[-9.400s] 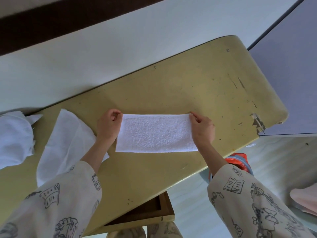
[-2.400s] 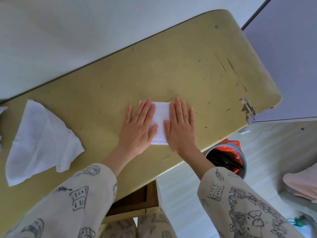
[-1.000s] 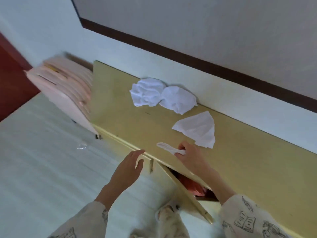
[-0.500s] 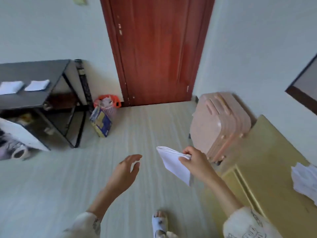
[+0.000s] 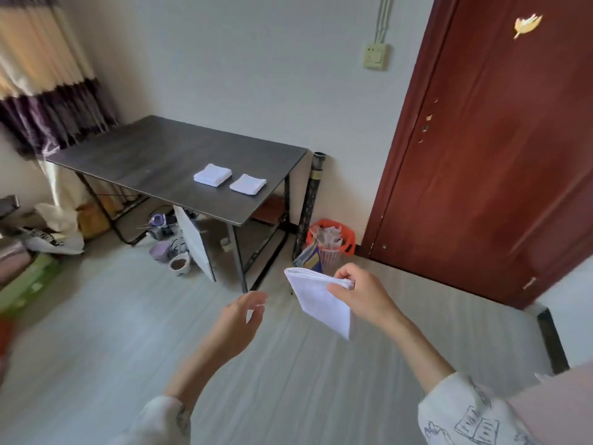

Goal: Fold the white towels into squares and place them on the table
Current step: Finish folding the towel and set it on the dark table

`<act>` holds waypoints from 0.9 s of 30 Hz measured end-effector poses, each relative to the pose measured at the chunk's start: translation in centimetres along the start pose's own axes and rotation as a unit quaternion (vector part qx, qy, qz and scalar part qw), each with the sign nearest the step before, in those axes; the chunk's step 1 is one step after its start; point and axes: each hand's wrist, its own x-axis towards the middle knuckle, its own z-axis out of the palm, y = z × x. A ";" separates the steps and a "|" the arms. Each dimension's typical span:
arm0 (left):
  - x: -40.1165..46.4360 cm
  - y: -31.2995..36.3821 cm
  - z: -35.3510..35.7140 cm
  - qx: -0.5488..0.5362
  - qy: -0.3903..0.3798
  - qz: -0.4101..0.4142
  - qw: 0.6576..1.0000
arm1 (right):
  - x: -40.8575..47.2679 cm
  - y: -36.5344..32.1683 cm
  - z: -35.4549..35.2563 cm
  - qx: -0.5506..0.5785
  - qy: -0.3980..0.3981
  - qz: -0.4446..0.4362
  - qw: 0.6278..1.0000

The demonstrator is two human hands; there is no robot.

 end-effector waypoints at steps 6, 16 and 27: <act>9.9 -6.5 -5.5 -0.042 0.007 -0.051 0.998 | 13.2 -5.8 4.5 -0.032 -0.035 -0.051 0.998; 29.8 -16.7 -16.1 -0.110 -0.036 -0.046 0.992 | 31.2 -14.9 12.9 0.014 -0.074 -0.062 0.995; 47.8 -20.2 -20.0 -0.308 -0.143 -0.044 0.940 | 50.1 -16.0 16.0 0.146 -0.062 0.036 0.987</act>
